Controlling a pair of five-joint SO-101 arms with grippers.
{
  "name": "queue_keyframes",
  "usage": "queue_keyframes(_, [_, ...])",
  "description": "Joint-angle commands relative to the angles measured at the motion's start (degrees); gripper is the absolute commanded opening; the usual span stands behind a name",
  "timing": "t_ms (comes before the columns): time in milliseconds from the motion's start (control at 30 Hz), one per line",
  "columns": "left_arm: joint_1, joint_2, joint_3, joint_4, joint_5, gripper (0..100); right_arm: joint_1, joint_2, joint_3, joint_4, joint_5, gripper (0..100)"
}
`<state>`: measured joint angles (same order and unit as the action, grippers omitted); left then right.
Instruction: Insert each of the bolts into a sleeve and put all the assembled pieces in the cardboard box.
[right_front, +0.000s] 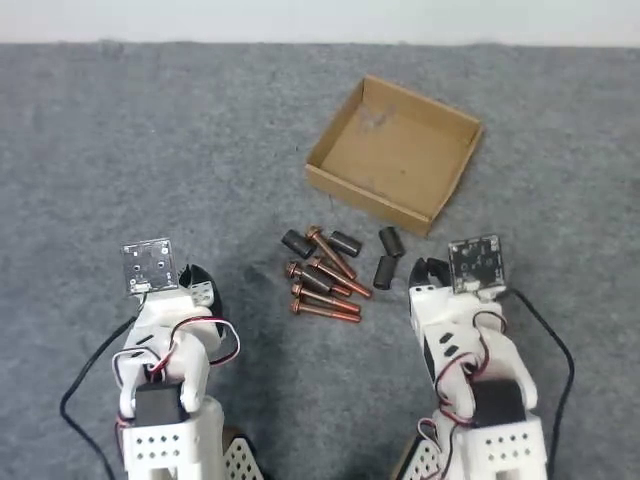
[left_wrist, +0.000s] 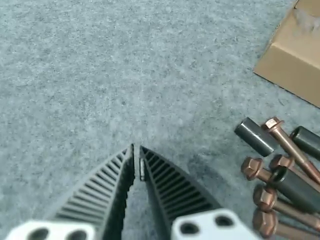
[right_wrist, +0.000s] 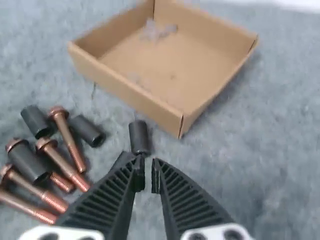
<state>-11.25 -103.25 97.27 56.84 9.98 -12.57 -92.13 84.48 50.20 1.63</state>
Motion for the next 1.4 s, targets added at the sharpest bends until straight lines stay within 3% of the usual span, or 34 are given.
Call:
queue_keyframes(0, [-0.1, -1.0, -0.7, 0.3, -0.4, 2, -0.6, 16.2, -10.5, -0.1, -2.6, 1.0])
queue_keyframes(267, [-0.1, -1.0, -0.7, 0.3, -0.4, 2, -0.7, 50.4, -30.2, 0.1, -11.1, 1.0])
queue_keyframes(500, [-0.1, -1.0, -0.7, 0.3, -0.4, 2, -0.8, 68.3, -42.0, 0.3, -10.4, 1.1])
queue_keyframes(667, [-0.1, -1.0, -0.7, 0.2, -0.4, 2, -2.9, 73.3, -45.5, 0.4, -0.9, 9.5])
queue_keyframes(733, [-0.1, -1.0, -0.7, 0.2, -0.4, 2, -4.7, 74.2, -45.5, 0.4, -0.3, 13.0])
queue_keyframes(1000, [-0.1, -1.0, -0.7, 0.2, -0.4, 2, -7.2, 77.1, -45.5, -2.2, 0.2, 13.3])
queue_keyframes(1200, [-0.1, -1.0, -0.7, 0.1, -0.4, 2, -7.3, 83.3, -45.8, -6.9, 6.8, 13.3])
queue_keyframes(1367, [-0.1, -1.0, -0.7, 0.1, -0.4, 2, -6.4, 86.2, -45.8, -10.8, 7.7, 13.3])
